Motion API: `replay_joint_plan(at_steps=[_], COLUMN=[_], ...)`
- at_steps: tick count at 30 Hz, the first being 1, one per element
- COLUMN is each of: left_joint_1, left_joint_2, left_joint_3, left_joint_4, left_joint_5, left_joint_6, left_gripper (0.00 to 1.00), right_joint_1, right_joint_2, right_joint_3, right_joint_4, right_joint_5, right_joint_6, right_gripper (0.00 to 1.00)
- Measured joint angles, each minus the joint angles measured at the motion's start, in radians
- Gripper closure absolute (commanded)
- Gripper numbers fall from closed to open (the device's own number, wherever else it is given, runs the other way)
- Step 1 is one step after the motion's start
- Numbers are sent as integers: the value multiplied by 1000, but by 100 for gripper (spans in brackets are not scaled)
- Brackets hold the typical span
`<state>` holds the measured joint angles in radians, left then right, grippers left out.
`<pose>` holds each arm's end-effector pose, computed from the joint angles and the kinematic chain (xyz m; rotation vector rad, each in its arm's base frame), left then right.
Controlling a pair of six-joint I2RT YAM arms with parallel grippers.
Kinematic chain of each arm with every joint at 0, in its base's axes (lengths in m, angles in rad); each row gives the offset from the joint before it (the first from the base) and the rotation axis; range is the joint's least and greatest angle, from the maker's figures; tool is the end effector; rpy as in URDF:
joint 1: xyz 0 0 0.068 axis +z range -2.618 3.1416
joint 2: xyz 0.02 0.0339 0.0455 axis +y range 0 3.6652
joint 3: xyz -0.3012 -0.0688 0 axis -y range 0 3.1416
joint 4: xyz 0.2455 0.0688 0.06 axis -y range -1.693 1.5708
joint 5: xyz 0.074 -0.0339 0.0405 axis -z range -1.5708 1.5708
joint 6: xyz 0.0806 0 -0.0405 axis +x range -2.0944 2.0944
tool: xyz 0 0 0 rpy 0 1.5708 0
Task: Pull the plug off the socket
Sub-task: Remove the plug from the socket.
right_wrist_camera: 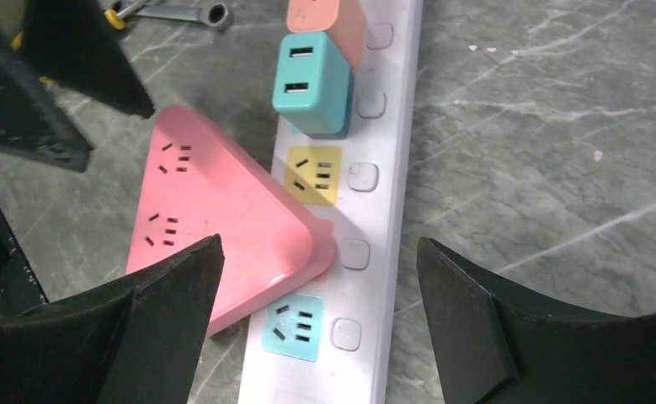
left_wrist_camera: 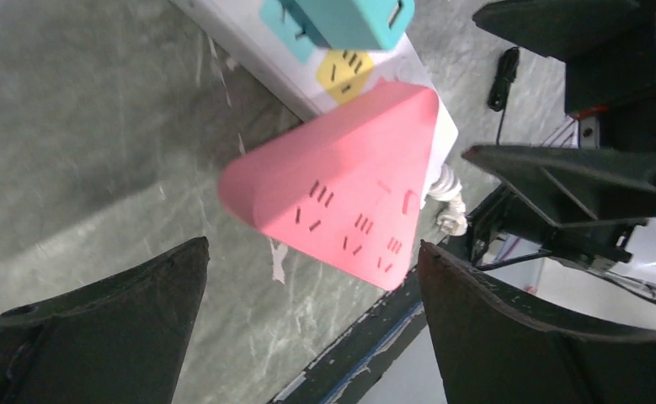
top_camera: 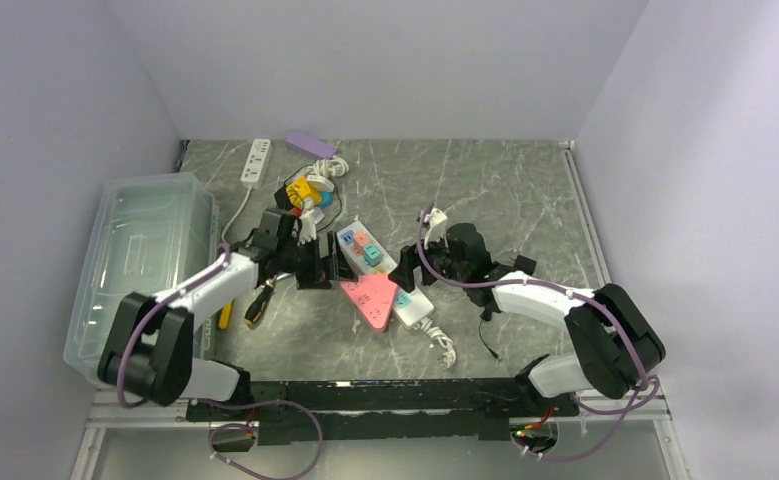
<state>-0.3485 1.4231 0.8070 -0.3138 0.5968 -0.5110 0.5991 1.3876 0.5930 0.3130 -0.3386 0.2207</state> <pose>0.2616 -0.1433 0.2058 0.0534 2.6084 -1.0846 0.2433 0.1986 0.2070 -0.6149 2.0429 0.8449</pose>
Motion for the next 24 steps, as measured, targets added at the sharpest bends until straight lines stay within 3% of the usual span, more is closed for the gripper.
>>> replay_joint_plan(at_steps=[7, 15, 24], left_joint_1=[-53, -200, -227], left_joint_2=[-138, -246, -216], left_joint_3=[-201, -362, -436], left_joint_4=[250, 403, 559], left_joint_5=[-40, -194, -256], left_joint_6=[-242, -438, -562], left_gripper=[5, 4, 5], right_joint_1=[0, 0, 114], right_joint_2=[-2, -124, -228], right_joint_3=[-8, -114, -226], right_joint_4=[-32, -84, -106], right_joint_5=[53, 87, 196], right_joint_6=[24, 58, 145], right_gripper=[16, 8, 2])
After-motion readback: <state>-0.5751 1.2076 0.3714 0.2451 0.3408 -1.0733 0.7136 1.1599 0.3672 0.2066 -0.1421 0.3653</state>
